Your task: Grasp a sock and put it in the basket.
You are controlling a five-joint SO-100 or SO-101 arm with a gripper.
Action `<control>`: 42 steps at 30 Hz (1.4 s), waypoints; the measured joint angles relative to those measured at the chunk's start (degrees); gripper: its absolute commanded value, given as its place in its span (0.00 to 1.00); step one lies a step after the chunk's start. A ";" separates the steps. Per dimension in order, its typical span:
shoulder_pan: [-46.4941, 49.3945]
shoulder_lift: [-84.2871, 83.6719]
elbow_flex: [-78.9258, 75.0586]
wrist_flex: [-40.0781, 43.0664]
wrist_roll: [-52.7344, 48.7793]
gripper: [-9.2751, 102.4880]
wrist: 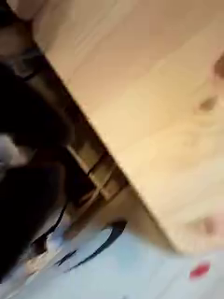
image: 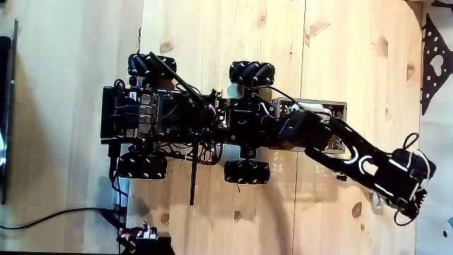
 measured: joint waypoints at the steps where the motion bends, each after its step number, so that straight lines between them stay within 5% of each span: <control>1: -0.09 -1.76 0.00 -0.35 -0.53 0.10; 8: -0.26 -6.77 0.00 -1.05 -2.46 0.09; 11: -0.35 -8.53 0.00 -0.09 -3.69 0.22; 20: 0.97 -26.46 -8.61 -3.69 -19.69 0.36; 27: 3.34 -47.02 -35.42 -0.35 -33.57 0.37; 42: 1.58 -56.07 -37.27 8.35 -55.02 0.39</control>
